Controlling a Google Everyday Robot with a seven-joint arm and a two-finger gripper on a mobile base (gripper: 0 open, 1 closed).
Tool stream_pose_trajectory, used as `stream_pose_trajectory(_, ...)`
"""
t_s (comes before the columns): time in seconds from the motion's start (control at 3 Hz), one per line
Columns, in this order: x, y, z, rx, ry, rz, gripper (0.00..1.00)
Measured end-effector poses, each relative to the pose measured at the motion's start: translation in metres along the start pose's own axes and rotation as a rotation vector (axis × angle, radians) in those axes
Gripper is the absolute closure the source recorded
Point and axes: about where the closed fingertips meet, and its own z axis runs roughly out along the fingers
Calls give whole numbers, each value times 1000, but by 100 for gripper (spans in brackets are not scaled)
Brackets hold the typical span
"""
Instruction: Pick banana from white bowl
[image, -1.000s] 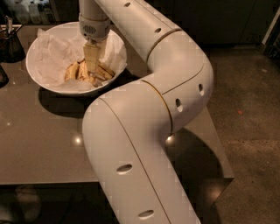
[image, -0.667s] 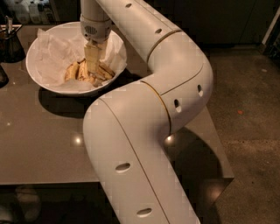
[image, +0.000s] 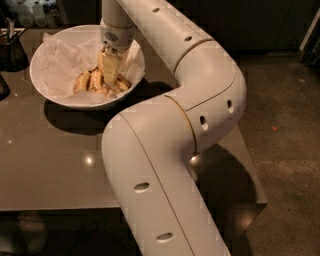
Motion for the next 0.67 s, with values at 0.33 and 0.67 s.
stream_pose_trajectory(0.33,0,0,3,-12,-2,4,46)
stream_pose_trajectory(0.67,0,0,4,-12,-2,4,46)
